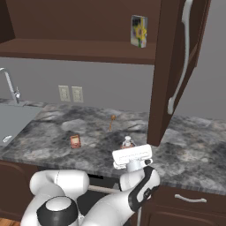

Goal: Pick the bar soap and soap dispenser from the cabinet and place them on the counter.

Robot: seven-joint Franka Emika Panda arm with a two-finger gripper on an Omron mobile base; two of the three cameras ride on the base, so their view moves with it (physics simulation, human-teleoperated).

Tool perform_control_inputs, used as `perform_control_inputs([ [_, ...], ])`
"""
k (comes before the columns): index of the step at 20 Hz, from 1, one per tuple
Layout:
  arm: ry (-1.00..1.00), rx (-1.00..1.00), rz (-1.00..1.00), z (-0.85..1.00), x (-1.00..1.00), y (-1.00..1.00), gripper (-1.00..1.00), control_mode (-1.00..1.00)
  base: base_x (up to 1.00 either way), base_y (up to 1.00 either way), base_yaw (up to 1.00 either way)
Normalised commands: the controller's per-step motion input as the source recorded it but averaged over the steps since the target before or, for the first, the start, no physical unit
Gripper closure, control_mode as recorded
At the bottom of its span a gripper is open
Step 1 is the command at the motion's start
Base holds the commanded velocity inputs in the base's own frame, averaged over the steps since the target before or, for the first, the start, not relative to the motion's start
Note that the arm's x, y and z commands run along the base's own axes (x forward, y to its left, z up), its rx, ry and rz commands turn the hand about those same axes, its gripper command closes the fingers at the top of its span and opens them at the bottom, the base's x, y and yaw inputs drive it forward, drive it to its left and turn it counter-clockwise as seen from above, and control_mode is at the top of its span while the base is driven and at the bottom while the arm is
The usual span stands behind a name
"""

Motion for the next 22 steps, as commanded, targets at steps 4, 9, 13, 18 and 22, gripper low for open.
perform_control_inputs([
  [4, -0.01, 0.0, 0.04, -0.39, 0.0, 0.0, 1.0, -1.0, 0.0, 0.0, 0.0],
  [9, 0.0, 0.0, 0.04, -0.44, 0.0, 0.0, -1.0, -1.0, 0.0, 0.0, 0.0],
  [13, -0.02, 0.0, 0.04, -0.36, 0.0, -0.02, -1.0, -1.0, 0.0, 0.0, 0.0],
  [18, -0.04, 0.0, 0.05, -0.29, 0.0, -0.06, -1.0, -1.0, 0.0, 0.0, 0.0],
  [22, -0.03, 0.0, 0.05, -0.3, 0.0, -0.06, -1.0, -1.0, 0.0, 0.0, 0.0],
])
